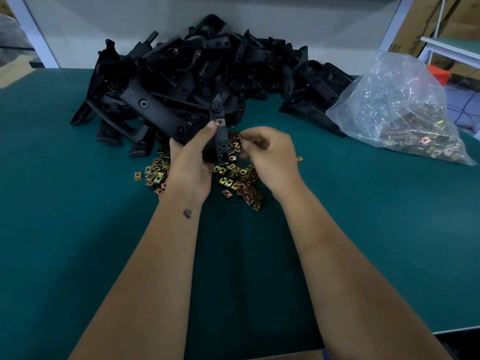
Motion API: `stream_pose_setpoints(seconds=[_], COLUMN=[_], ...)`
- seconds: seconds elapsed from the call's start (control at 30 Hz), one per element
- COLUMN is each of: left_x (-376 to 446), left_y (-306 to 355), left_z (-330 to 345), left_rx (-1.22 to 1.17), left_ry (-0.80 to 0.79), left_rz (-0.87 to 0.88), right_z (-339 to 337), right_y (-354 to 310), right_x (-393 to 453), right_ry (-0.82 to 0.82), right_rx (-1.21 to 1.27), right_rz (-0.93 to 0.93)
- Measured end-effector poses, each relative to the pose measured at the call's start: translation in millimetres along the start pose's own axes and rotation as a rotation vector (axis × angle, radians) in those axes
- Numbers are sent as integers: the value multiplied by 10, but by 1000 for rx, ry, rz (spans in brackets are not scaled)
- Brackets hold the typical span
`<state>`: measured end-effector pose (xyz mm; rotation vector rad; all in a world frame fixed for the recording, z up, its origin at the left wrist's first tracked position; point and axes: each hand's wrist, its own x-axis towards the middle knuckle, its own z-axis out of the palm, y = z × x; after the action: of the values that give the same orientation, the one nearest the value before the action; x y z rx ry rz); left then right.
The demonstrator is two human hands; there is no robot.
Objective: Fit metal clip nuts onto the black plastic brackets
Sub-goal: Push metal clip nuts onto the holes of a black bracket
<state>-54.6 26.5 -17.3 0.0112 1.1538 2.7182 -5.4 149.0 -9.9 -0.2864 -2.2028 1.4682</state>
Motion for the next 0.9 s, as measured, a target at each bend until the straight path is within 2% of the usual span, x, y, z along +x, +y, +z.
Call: stream_pose_setpoints(seconds=[0.2, 0.47, 0.77, 0.9], left_x=[-29, -37, -19, -17], left_y=[11, 11, -32, -37], left_z=[27, 24, 2, 2], left_rx=[-3, -56, -26, -99], left_ry=[-41, -122, -151, -133], left_rz=[-21, -53, -65, -98], right_z=[-44, -74, -81, -77], right_y=[-40, -55, -42, -54], right_x=[9, 11, 19, 15], right_ry=[21, 36, -11, -72], right_rx=[325, 585, 698, 702], right_rz=[48, 72, 146, 197])
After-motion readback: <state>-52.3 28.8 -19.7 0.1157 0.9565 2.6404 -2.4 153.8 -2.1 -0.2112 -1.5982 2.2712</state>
